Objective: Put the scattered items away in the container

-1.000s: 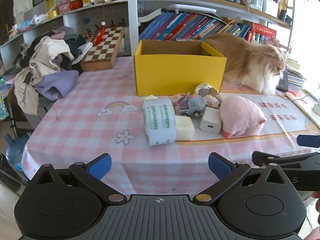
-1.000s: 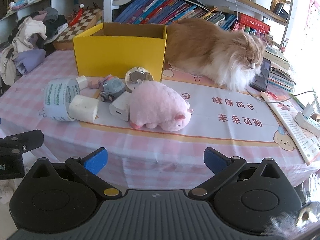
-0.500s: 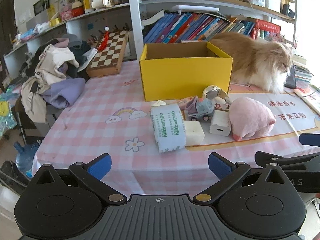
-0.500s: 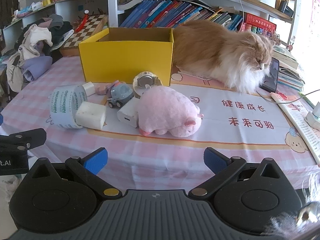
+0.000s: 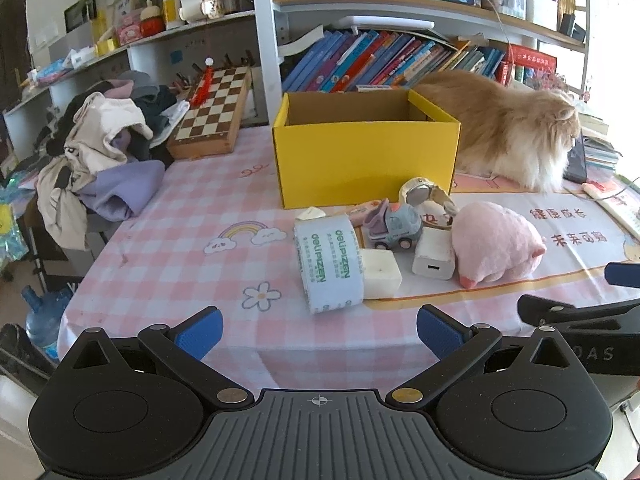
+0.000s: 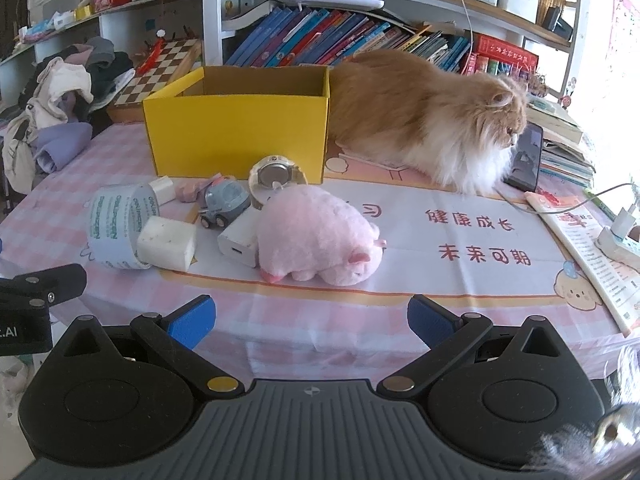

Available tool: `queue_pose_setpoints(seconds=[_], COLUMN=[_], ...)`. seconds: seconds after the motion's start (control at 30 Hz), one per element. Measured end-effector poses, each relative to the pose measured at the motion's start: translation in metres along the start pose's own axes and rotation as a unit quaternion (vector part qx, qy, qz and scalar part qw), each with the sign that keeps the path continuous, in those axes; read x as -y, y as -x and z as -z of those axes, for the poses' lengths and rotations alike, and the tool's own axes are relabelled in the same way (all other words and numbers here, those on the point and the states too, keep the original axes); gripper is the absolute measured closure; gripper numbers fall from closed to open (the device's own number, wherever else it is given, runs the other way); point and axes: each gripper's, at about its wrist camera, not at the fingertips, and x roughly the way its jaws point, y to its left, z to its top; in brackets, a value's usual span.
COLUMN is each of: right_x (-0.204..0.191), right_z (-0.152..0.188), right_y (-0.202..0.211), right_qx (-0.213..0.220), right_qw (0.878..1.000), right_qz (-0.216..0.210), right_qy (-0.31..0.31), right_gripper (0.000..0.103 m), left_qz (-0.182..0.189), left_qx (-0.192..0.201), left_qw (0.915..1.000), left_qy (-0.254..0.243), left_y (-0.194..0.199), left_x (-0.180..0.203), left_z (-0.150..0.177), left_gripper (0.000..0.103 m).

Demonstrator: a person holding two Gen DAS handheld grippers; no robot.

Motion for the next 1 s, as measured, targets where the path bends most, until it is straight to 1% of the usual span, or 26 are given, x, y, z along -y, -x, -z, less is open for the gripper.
queue_pose_setpoints(seconds=[0.2,0.4,0.63,0.83,0.9,1.0], right_x=[-0.004,-0.006,-0.013,-0.018,-0.018,-0.016], right_z=[0.000,-0.001,-0.003,-0.005,-0.005,-0.006], right_y=[0.003,0.005,0.005,0.005,0.004,0.002], right_qx=[0.003,0.005,-0.002,-0.003,-0.004,-0.004], right_qw=[1.000,1.000,1.000,1.000,1.000,1.000], right_qz=[-0.001,-0.009,-0.002,0.003,0.002,0.002], right_qy=[0.007,-0.003,0.001,0.013,0.018,0.017], right_gripper=[0.000,0.000,0.000,0.000,0.000,0.000], left_qz=[-0.004,-0.001,0.020,0.030,0.037,0.037], left_qx=[-0.001,0.006,0.014,0.028,0.029,0.031], left_qw=[1.0000,1.0000,0.9997,0.9991,0.9989,0.9988], left_qy=[0.006,0.005,0.007,-0.010,-0.007,0.005], left_y=[0.001,0.004,0.007,0.007,0.006,0.002], left_x=[-0.005,-0.011,-0.018,-0.014,-0.014,-0.015], left_z=[0.002,0.003,0.002,0.003,0.003,0.002], left_gripper=[0.000,0.000,0.000,0.000,0.000,0.000])
